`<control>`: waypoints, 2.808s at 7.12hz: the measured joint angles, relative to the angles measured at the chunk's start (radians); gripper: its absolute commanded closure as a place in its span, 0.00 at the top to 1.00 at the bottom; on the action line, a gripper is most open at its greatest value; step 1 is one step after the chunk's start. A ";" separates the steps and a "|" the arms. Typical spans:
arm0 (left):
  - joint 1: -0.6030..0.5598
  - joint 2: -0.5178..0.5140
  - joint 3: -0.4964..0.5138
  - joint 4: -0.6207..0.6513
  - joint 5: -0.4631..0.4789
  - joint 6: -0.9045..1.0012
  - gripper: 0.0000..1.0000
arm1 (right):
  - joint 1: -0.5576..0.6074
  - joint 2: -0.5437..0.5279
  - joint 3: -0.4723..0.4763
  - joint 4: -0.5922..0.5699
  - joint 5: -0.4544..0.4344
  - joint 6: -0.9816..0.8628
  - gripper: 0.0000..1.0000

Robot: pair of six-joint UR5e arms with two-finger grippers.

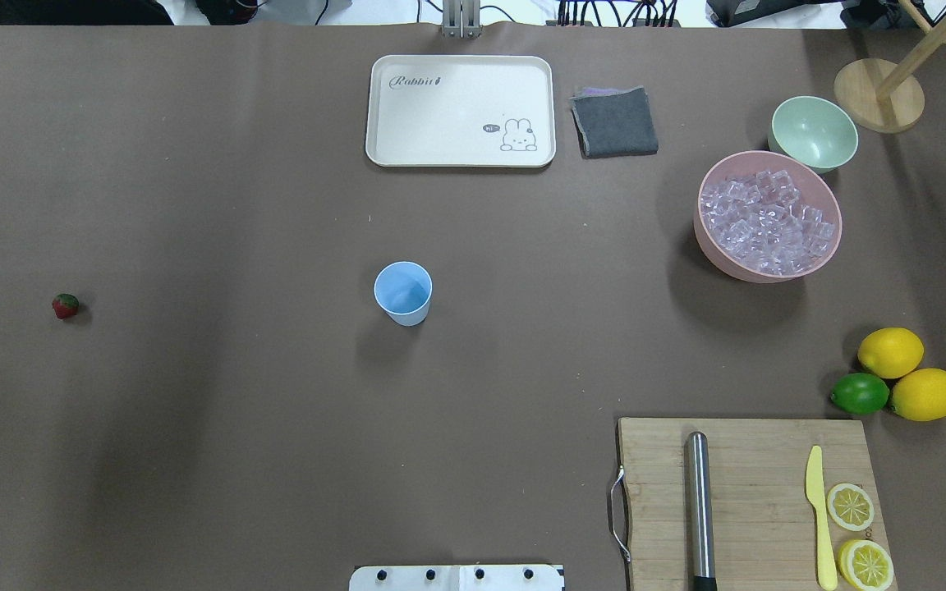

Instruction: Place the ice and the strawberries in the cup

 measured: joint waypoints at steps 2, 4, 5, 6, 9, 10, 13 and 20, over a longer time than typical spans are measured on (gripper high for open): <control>0.000 0.004 0.003 0.002 0.000 0.000 0.98 | 0.000 -0.001 -0.001 0.000 -0.001 0.000 0.99; 0.000 0.008 0.006 0.003 0.000 0.000 0.98 | 0.000 -0.004 0.001 0.000 0.000 0.000 0.99; 0.000 0.008 0.006 0.003 0.000 -0.001 0.98 | 0.000 -0.005 0.002 0.001 0.000 0.000 0.99; 0.000 0.009 0.007 0.003 0.000 -0.001 0.98 | 0.000 -0.005 0.003 0.001 -0.001 0.000 0.99; 0.000 0.009 0.007 0.003 0.000 -0.001 0.98 | 0.000 -0.005 0.024 0.001 -0.003 0.000 0.99; 0.000 0.009 0.008 0.003 0.000 -0.001 0.98 | 0.000 -0.006 0.027 0.001 -0.007 0.001 0.99; 0.000 0.013 0.008 0.002 0.000 -0.001 0.98 | 0.000 -0.008 0.028 0.000 -0.011 0.009 0.99; 0.000 0.024 0.010 0.001 0.001 -0.001 0.98 | 0.000 -0.008 0.030 -0.003 -0.009 -0.012 0.99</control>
